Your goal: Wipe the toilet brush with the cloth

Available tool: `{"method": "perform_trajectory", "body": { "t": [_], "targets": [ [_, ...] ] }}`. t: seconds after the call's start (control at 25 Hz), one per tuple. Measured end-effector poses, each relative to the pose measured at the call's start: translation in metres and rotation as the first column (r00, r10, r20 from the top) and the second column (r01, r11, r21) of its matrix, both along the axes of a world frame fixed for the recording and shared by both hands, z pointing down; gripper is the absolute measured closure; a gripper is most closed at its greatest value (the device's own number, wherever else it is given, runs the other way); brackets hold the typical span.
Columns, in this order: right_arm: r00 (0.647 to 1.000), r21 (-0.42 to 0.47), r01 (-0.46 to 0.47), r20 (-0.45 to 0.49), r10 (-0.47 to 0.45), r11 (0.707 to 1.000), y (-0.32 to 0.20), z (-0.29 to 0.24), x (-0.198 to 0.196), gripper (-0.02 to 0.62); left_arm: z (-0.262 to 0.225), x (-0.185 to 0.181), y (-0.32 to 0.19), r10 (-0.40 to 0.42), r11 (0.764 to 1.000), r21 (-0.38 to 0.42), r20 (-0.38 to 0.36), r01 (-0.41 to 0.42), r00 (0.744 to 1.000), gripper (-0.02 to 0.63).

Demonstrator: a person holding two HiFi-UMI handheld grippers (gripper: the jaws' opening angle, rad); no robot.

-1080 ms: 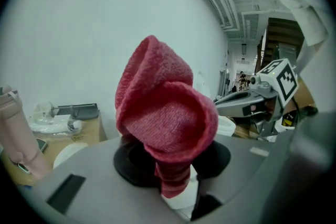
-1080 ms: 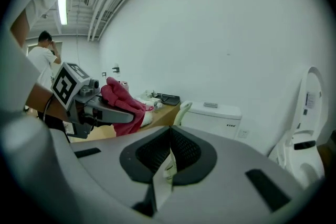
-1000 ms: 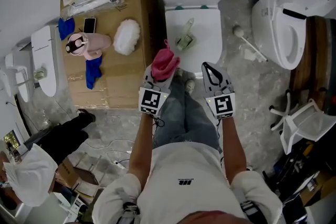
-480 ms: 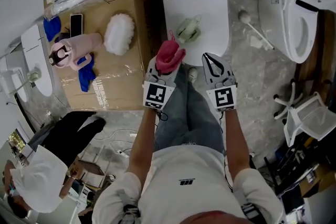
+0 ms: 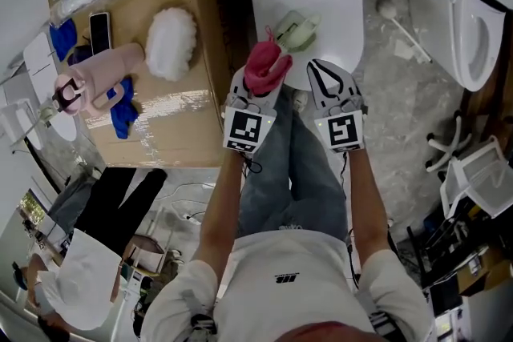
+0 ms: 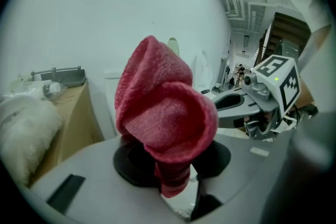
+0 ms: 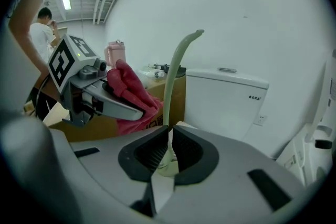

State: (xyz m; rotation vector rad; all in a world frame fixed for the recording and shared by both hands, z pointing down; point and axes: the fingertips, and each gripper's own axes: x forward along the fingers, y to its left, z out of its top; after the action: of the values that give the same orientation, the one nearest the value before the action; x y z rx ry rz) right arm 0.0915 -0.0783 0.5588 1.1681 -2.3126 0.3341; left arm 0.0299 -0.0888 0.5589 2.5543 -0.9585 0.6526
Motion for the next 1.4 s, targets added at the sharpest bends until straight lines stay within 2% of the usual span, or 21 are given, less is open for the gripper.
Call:
{"method": "perform_trajectory", "body": {
  "t": [0.24,0.52,1.2,1.4],
  "targets": [
    [0.999,-0.015,0.034,-0.033,-0.034,0.999,-0.007,0.041,-0.005,0.548,0.026,0.006,-0.008,0.015,1.000,-0.007,-0.002,-0.015,1.000,0.456],
    [0.996,-0.066,0.032,-0.083,-0.037,0.997,-0.013,0.088,-0.003,0.534,0.048,0.016,-0.013,0.041,0.999,-0.005,-0.008,-0.041,0.999,0.433],
    [0.988,-0.063,0.106,-0.107,-0.112,0.992,-0.031,0.130,-0.021,0.508,0.079,0.040,-0.027,0.050,0.999,-0.006,-0.018,-0.050,0.999,0.403],
    [0.984,-0.085,0.123,-0.116,-0.132,0.989,-0.028,0.146,-0.025,0.506,0.092,0.045,-0.033,0.043,0.999,-0.011,-0.018,-0.043,0.999,0.403]
  ]
}}
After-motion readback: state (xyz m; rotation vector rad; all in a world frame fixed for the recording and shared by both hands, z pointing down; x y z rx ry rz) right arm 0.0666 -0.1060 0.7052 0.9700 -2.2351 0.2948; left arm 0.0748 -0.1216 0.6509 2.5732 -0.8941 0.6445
